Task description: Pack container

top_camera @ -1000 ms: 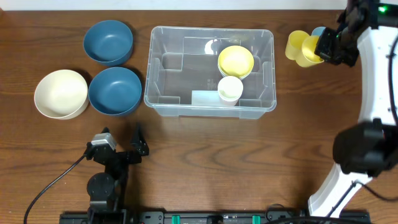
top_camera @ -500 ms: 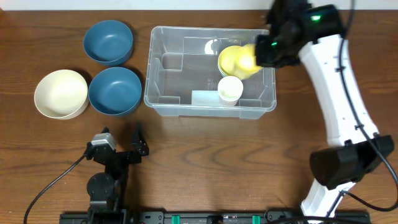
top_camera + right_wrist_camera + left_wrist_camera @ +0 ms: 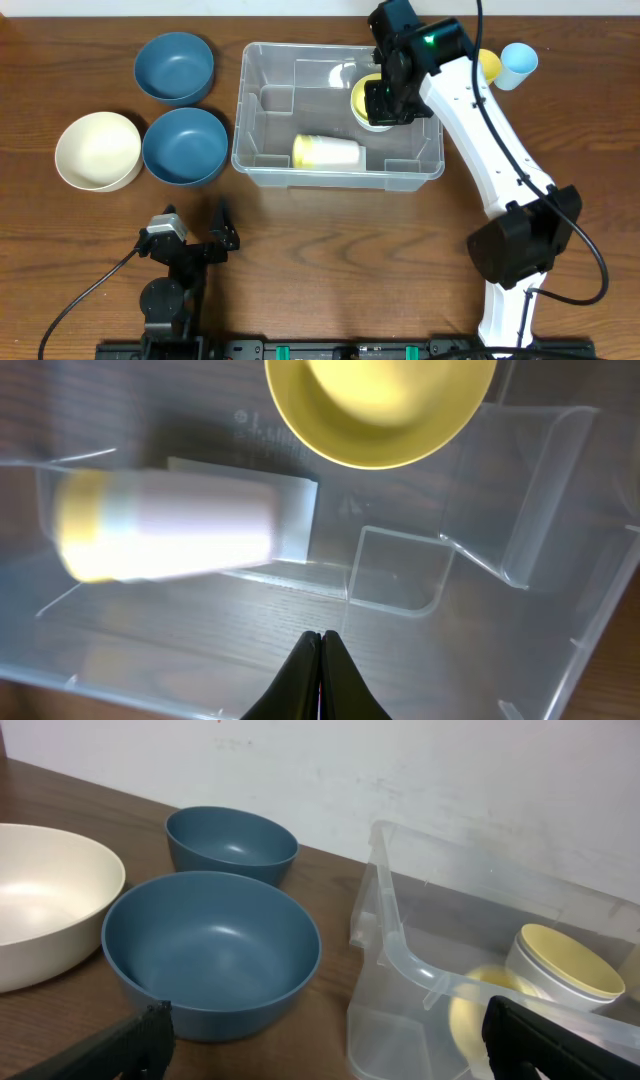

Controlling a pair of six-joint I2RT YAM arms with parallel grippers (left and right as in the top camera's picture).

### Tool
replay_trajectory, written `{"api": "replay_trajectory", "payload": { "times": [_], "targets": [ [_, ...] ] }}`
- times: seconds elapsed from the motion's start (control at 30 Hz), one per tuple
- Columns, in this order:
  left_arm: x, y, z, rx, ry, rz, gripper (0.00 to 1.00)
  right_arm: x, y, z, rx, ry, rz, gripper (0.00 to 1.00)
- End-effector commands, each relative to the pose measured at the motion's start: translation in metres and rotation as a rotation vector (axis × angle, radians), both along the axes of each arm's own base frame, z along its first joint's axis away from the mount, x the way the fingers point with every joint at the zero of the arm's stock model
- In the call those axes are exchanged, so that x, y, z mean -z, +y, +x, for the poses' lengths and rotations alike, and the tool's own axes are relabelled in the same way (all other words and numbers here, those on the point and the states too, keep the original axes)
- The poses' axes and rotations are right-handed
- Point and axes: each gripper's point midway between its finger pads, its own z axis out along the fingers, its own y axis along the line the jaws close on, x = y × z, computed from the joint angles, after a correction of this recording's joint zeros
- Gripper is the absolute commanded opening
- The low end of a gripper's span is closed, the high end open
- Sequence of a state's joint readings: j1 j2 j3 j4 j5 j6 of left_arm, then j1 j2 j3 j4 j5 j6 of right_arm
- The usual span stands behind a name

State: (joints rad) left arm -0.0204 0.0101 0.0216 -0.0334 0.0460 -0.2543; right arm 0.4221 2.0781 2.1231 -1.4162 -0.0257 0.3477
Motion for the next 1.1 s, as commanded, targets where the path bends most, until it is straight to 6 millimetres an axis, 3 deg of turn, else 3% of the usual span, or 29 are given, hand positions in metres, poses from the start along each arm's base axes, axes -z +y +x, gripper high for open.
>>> {"api": "replay_trajectory", "payload": {
  "times": [0.0,0.37,0.57,0.73,0.93,1.07],
  "targets": [
    [0.016,0.003,-0.001,-0.012,0.048,0.018,0.98,0.001,-0.003,0.002,0.019,-0.008,-0.014,0.03],
    [0.016,0.003,-0.001,-0.012,0.048,0.018,0.98,0.0,0.001,0.003,0.006,-0.017,-0.009,0.07],
    [0.016,0.003,-0.001,-0.012,0.048,0.018,0.98,-0.003,0.022,0.006,-0.071,-0.054,0.026,0.17],
    [0.016,0.003,-0.001,-0.012,0.048,0.018,0.98,-0.007,0.044,0.011,-0.149,-0.115,0.044,0.38],
    [0.016,0.003,-0.001,-0.012,0.048,0.018,0.98,-0.018,0.088,0.017,-0.263,-0.234,0.09,0.71],
    [0.016,0.003,-0.001,-0.012,0.048,0.018,0.98,-0.028,0.118,0.022,-0.303,-0.323,0.125,0.77]
  ]
}}
